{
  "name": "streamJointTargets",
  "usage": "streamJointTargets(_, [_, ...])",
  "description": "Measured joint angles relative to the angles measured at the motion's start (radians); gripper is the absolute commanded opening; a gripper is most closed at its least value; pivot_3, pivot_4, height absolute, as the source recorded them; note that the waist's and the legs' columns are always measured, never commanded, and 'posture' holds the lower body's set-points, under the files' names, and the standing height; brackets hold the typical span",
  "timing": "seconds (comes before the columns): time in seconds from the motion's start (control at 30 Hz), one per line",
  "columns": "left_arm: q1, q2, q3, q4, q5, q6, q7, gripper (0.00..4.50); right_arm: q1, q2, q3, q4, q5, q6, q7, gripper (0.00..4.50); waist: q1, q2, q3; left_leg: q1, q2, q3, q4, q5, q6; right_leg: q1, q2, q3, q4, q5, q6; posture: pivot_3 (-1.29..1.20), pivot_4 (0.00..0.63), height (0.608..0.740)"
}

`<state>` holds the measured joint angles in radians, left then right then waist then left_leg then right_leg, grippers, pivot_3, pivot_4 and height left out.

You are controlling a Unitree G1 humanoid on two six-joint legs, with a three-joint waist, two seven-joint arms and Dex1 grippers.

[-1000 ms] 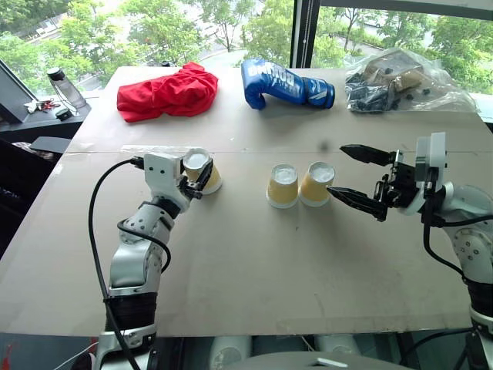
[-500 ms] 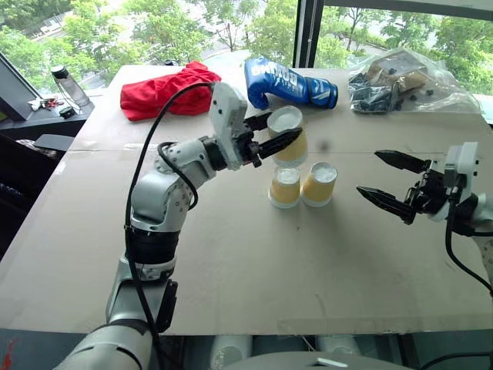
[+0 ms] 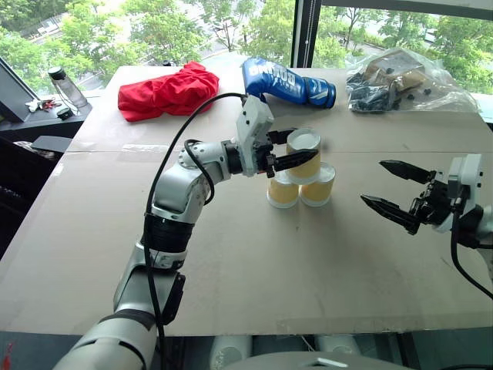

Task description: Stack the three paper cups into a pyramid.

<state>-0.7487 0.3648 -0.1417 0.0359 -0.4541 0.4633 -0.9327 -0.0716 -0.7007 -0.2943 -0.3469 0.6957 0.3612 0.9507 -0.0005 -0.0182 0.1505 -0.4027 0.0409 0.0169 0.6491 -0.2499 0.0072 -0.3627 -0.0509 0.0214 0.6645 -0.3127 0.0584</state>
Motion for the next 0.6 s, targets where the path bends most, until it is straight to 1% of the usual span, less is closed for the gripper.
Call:
streamJointTargets(0.1, [0.000, -0.021, -0.009, 0.019, 0.019, -0.038, -0.008, 2.43, 0.001, 0.000, 0.000, -0.004, 0.000, -0.001, -0.005, 4.50, 0.001, 0.000, 0.000, 0.000, 0.000, 0.000, 0.000, 0.000, 0.000, 0.000, 0.000, 0.000, 0.000, 0.000, 0.000, 0.00, 0.150, 0.740])
streamJointTargets(0.17, [0.000, -0.027, -0.008, 0.024, 0.021, -0.045, -0.009, 3.39, 0.002, 0.000, 0.000, -0.004, 0.004, 0.000, -0.008, 4.50, 0.002, 0.000, 0.000, 0.000, 0.000, 0.000, 0.000, 0.000, 0.000, 0.000, 0.000, 0.000, 0.000, 0.000, 0.000, 0.00, 0.150, 0.740])
streamJointTargets(0.2, [0.000, -0.031, -0.008, 0.028, 0.022, -0.048, -0.009, 3.77, 0.002, 0.000, 0.000, -0.004, 0.009, 0.000, -0.008, 4.50, 0.002, 0.000, 0.000, 0.000, 0.000, 0.000, 0.000, 0.000, 0.000, 0.000, 0.000, 0.000, 0.000, 0.000, 0.000, 0.00, 0.150, 0.740])
streamJointTargets(0.23, [0.000, -0.037, -0.007, 0.036, 0.022, -0.048, -0.008, 4.40, 0.002, 0.000, 0.000, -0.004, 0.013, 0.000, -0.009, 4.50, 0.003, 0.000, 0.000, 0.000, 0.000, 0.000, 0.000, 0.000, 0.000, 0.000, 0.000, 0.000, 0.000, 0.000, 0.000, 0.00, 0.150, 0.740])
streamJointTargets(0.4, [0.000, -0.031, 0.019, 0.022, -0.002, -0.029, -0.020, 4.40, 0.006, 0.000, 0.000, -0.004, 0.015, -0.001, -0.008, 4.50, 0.001, 0.000, 0.000, 0.000, 0.000, 0.000, 0.000, 0.000, 0.000, 0.000, 0.000, 0.000, 0.000, 0.000, 0.000, 0.00, 0.150, 0.740])
streamJointTargets(0.53, [-0.016, 0.020, 0.077, -0.077, -0.064, 0.036, -0.018, 4.40, 0.008, 0.000, -0.002, -0.002, 0.015, -0.011, 0.000, 4.50, -0.001, 0.000, 0.000, 0.000, 0.000, -0.001, 0.000, 0.000, 0.000, 0.000, 0.000, 0.000, 0.000, 0.000, 0.000, 0.00, 0.150, 0.740])
streamJointTargets(0.6, [-0.027, 0.048, 0.128, -0.142, -0.114, 0.084, 0.002, 4.40, 0.015, 0.001, -0.002, 0.006, 0.010, -0.026, 0.003, 4.50, -0.001, 0.000, 0.000, 0.000, 0.000, 0.000, 0.000, 0.000, 0.000, 0.000, 0.000, 0.000, 0.000, 0.000, 0.000, 0.00, 0.150, 0.740])
